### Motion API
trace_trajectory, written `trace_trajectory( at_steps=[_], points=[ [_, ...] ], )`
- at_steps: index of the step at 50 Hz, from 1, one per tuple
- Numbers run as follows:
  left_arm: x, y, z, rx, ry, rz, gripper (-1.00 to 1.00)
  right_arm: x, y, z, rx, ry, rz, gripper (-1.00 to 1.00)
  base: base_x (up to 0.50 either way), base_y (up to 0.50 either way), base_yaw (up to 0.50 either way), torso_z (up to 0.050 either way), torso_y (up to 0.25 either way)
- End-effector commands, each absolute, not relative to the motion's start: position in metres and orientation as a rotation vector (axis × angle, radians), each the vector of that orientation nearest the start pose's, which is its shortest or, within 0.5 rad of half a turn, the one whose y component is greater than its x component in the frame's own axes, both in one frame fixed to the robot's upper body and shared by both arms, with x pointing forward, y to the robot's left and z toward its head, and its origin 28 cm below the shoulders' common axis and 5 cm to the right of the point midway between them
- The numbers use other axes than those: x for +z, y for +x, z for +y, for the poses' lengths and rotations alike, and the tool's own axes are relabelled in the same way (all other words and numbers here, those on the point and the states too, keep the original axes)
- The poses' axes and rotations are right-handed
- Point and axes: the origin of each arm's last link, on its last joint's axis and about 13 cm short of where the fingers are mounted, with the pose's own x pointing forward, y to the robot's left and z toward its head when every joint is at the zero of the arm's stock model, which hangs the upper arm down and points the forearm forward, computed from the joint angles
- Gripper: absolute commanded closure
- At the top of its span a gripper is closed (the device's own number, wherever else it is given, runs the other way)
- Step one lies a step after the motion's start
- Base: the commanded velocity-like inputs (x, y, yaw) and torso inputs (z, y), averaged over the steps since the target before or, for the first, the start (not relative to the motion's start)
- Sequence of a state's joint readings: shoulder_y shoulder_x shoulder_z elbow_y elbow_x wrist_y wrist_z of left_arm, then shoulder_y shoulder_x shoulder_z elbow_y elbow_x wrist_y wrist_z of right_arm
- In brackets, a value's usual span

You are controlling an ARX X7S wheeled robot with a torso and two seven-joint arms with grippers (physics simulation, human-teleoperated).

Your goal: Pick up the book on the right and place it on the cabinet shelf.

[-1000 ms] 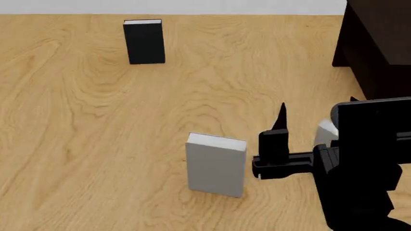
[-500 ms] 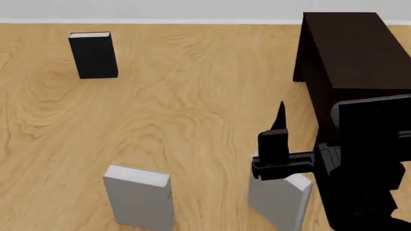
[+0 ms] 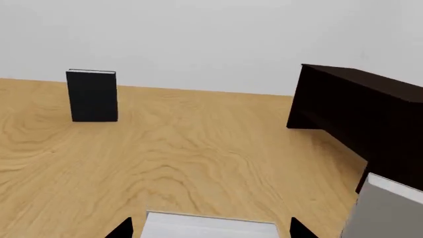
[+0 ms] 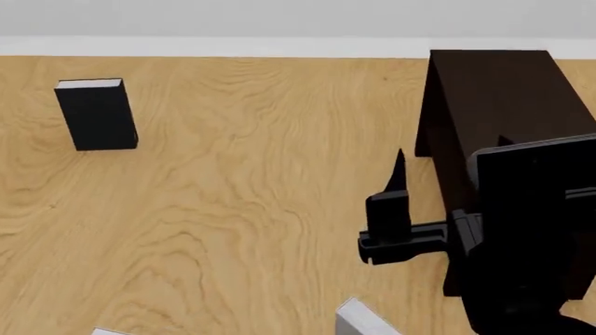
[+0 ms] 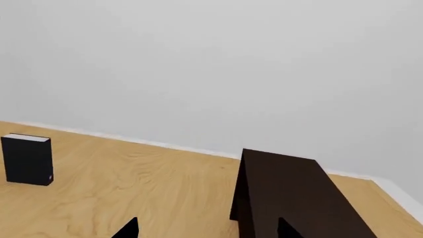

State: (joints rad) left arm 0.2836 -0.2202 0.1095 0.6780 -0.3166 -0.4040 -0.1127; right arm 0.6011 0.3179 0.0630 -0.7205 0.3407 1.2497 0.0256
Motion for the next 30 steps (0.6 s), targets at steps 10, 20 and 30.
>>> trace_trajectory(
  at_steps=[10, 20, 30],
  points=[
    [0.0746, 0.1341, 0.2056, -0.173, -0.111, 0.061, -1.00, 0.2172, 0.2404, -0.1434, 0.090, -0.135, -0.056, -1.00, 0.32, 0.00, 0.00, 0.000, 0.000],
    [0.0733, 0.1337, 0.2057, -0.173, -0.108, 0.062, -1.00, 0.2173, 0.2401, -0.1425, 0.102, -0.132, -0.055, -1.00, 0.32, -0.09, 0.00, 0.000, 0.001],
    [0.0735, 0.1339, 0.2049, -0.172, -0.104, 0.064, -1.00, 0.2171, 0.2394, -0.1423, 0.116, -0.146, -0.057, -1.00, 0.32, -0.11, 0.00, 0.000, 0.001]
  ],
)
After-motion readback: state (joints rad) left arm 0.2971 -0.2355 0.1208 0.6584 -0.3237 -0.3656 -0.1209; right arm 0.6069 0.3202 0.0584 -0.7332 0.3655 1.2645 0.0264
